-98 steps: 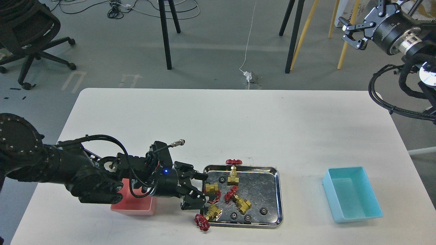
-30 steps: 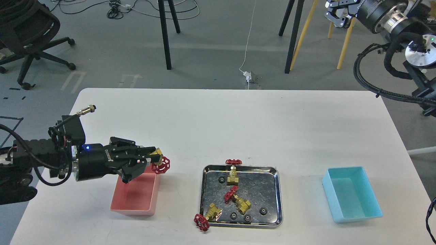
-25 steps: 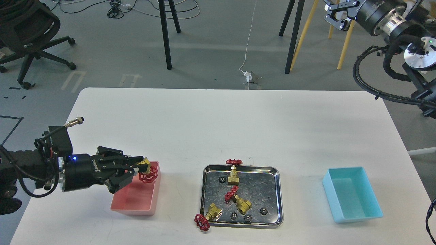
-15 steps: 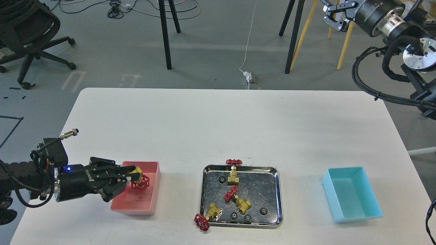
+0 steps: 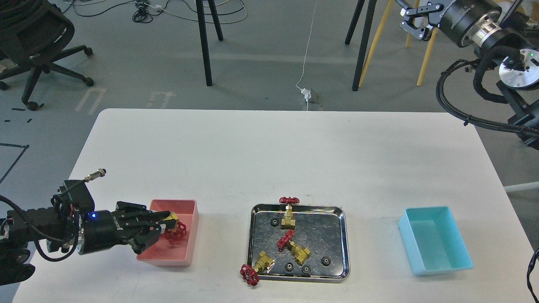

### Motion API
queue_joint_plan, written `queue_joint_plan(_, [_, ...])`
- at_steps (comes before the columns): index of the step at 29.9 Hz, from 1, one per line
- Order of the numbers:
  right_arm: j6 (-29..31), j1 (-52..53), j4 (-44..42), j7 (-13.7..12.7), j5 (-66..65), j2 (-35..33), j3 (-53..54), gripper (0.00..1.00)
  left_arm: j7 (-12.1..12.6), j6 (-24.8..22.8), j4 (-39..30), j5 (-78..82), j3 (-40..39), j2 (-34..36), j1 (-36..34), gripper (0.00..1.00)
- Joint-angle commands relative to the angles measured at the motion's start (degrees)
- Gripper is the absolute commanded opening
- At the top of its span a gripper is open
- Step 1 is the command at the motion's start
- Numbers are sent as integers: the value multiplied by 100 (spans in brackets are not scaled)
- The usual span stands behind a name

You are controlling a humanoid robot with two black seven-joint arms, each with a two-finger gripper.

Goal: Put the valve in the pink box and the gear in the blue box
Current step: 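Lower the valve into the pink box and open the left gripper, then raise the left gripper up and away from the pink box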

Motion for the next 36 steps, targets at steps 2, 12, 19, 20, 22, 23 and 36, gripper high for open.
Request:
queue_joint_plan(2, [0,-22,6,0,0,7,8,100,0,0,10,-1,-1,-35,102,30])
queue_joint_plan(12, [0,-75,6,0,0,-10,26,100,0,0,204,8,-1,-211,146,43])
queue_joint_plan(19, [0,-57,32,0,-78,-54,-53,100,0,0,134,-45,-403,-97,93,64])
queue_joint_plan(20, [0,-48,41,-8,-105,-80,-80,100,0,0,99,-71,-649,-35,93,66])
queue_joint_plan(22, [0,4,58,-35,-315,-89,-272,100,0,0,-59,-98,-1079,166,93,66])
queue_joint_plan(23, [0,39,67,-43,-569,-89,-430,100,0,0,-190,-141,-1317,263,76,67])
queue_joint_plan(36, [0,233,2981,-61,-5841,-1441,-2056,100,0,-2947,-965,-4795,-4981,-280,181,81])
